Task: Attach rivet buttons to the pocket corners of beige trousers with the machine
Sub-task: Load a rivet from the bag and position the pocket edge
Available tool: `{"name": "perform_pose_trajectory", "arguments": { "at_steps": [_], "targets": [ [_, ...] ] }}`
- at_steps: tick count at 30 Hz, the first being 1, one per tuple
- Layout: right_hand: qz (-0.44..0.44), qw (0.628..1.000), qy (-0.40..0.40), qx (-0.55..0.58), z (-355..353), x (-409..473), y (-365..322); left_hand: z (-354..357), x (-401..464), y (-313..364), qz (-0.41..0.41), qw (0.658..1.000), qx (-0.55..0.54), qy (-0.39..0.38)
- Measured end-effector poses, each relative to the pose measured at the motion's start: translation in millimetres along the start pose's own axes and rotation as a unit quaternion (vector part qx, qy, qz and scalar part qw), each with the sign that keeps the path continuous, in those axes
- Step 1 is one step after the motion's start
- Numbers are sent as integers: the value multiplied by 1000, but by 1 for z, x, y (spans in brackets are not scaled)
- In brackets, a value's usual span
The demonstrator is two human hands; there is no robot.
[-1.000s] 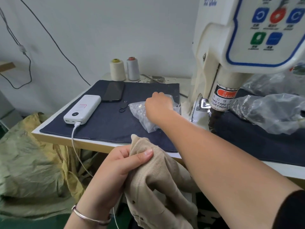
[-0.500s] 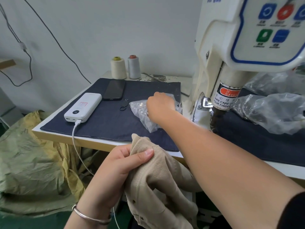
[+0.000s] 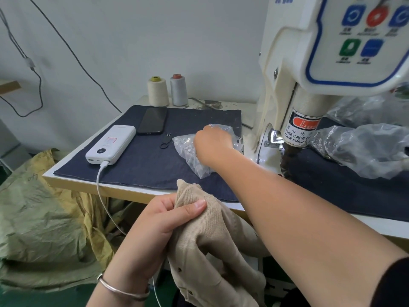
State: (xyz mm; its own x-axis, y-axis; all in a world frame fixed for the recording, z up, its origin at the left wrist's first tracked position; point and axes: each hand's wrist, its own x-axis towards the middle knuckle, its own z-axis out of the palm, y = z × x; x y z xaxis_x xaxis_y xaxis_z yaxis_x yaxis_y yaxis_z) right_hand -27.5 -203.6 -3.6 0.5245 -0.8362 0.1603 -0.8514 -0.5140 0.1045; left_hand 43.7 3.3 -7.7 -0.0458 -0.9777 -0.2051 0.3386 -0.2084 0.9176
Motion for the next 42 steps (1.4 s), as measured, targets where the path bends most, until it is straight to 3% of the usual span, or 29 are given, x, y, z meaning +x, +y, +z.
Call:
{"name": "perform_pose_trajectory", "arguments": {
  "at_steps": [6, 15, 28, 42],
  "targets": [
    [21, 1000, -2, 22, -2, 0, 0, 2, 0, 1, 6, 1000, 1, -4],
    [2, 999, -23, -38, -5, -1, 1, 3, 1, 2, 7, 1000, 1, -6],
    [29, 999, -37, 20, 4, 5, 1, 3, 2, 1, 9, 1000, 0, -10],
    [58, 996, 21, 66, 3, 3, 0, 1, 1, 0, 11, 1000, 3, 2]
  ]
}}
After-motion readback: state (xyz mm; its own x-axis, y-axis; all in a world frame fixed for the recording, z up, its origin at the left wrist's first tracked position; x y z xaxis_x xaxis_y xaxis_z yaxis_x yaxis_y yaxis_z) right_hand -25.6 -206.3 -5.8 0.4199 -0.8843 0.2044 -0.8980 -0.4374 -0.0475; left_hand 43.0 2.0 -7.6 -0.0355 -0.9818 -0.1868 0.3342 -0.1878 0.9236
